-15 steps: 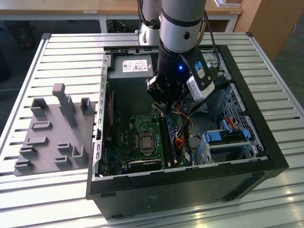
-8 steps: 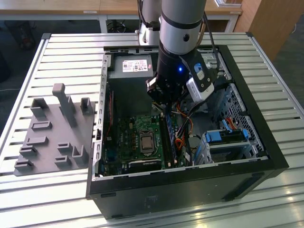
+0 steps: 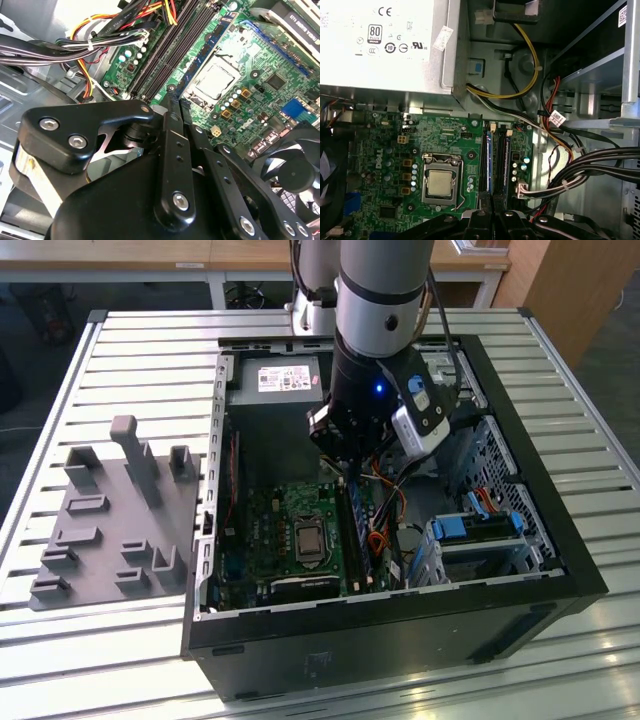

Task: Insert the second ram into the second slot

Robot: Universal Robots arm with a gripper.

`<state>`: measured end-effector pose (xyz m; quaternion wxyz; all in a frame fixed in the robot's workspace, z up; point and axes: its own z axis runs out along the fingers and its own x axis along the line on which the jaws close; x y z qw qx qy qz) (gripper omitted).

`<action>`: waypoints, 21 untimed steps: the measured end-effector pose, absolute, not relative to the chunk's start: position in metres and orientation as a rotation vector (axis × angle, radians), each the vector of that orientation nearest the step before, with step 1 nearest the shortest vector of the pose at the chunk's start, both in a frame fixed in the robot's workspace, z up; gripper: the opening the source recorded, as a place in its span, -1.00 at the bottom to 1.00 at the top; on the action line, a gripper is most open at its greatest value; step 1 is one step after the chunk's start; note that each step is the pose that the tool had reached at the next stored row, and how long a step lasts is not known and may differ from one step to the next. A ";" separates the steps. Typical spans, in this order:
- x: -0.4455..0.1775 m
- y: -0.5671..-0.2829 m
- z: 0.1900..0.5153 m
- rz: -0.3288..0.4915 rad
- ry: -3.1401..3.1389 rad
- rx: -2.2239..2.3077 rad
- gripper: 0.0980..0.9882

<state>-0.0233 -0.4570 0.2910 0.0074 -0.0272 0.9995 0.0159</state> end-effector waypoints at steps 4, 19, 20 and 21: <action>-0.023 -0.457 0.290 0.050 3.125 -0.085 -0.93; -0.023 -0.457 0.287 0.048 3.126 -0.085 -0.93; -0.023 -0.457 0.287 0.048 3.126 -0.085 -0.93; -0.023 -0.457 0.286 0.049 3.126 -0.085 -0.93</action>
